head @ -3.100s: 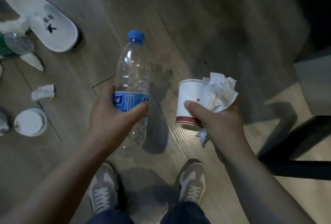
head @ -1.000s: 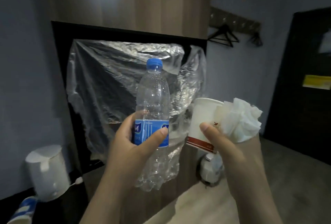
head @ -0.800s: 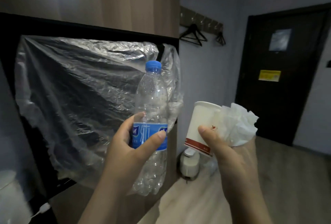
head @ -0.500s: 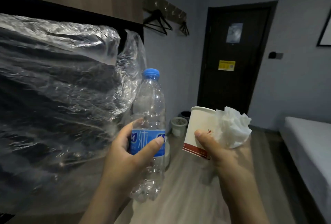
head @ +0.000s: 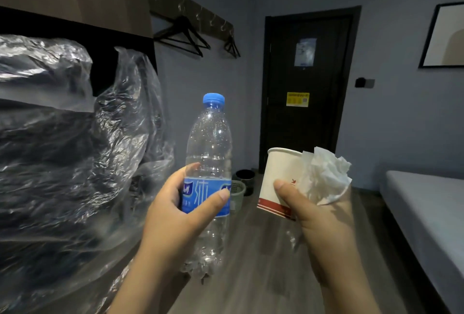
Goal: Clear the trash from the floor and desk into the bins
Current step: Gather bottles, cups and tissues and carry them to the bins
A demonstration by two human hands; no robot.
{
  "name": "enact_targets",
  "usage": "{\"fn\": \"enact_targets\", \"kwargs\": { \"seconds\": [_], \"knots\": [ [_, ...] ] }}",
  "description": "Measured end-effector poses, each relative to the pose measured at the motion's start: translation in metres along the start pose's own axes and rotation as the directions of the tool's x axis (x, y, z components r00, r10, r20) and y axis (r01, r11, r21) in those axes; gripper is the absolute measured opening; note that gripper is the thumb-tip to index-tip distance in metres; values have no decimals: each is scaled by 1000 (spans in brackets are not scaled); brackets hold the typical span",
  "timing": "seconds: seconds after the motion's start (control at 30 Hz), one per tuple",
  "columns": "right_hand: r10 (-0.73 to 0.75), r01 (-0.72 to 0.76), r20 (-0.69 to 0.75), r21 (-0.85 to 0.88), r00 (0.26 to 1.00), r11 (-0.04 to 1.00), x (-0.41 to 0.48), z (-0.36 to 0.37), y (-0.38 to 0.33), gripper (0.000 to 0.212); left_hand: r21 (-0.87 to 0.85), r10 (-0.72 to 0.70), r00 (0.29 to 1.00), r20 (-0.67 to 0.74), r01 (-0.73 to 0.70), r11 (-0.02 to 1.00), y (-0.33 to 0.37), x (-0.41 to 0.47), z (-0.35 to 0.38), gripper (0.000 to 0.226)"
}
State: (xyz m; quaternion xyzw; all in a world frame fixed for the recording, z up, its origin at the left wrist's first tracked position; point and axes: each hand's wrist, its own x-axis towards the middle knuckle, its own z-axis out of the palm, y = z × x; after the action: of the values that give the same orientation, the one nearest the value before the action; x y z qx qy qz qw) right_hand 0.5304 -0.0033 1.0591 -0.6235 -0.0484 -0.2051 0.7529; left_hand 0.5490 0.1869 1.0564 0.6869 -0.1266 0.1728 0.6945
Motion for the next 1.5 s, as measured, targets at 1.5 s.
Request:
{"fn": "enact_targets", "kwargs": {
  "seconds": [1.5],
  "knots": [
    [82, -130, -216, -219, 973, 967, 781, -95, 307, 79, 97, -139, 983, -117, 150, 984, -389, 692, 241, 46]
  ]
}}
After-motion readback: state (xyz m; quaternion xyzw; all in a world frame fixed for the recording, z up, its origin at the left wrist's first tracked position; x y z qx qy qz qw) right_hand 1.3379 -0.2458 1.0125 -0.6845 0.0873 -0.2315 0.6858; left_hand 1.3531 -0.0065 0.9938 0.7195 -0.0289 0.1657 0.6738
